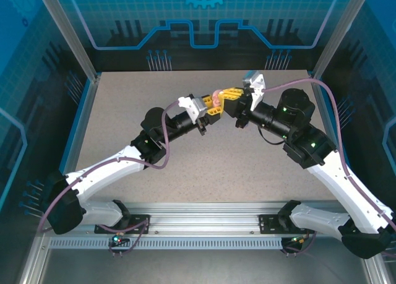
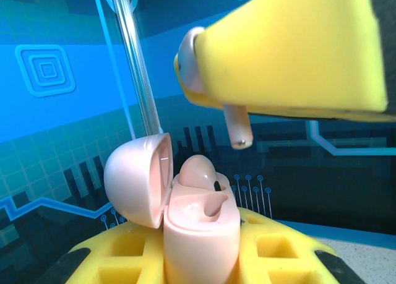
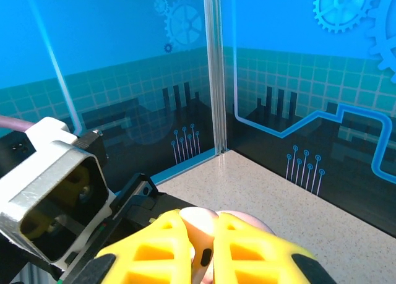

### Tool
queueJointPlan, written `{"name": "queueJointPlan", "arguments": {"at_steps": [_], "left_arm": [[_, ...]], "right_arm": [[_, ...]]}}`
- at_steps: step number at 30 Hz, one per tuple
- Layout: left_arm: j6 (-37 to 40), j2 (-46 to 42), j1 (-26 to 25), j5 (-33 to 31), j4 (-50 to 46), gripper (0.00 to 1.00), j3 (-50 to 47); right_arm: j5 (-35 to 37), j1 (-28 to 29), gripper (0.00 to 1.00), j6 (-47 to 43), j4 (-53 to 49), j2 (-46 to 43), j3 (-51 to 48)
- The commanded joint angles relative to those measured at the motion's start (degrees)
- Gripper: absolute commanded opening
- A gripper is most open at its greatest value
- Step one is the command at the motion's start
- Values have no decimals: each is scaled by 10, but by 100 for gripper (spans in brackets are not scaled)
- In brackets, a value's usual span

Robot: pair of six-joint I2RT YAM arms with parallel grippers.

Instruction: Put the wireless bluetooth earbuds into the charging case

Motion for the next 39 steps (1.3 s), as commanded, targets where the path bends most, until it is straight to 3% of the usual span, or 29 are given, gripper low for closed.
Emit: {"name": "queueJointPlan", "arguments": {"at_steps": [1,39], "left_arm": [[8,-7,-4,-12,4,0,24],[6,-16,-4,-18,-2,0,28]], "right_arm": [[-12,-9,12,7,4,-6,-8],[-26,-39,9,15,-23,7,-22]]}}
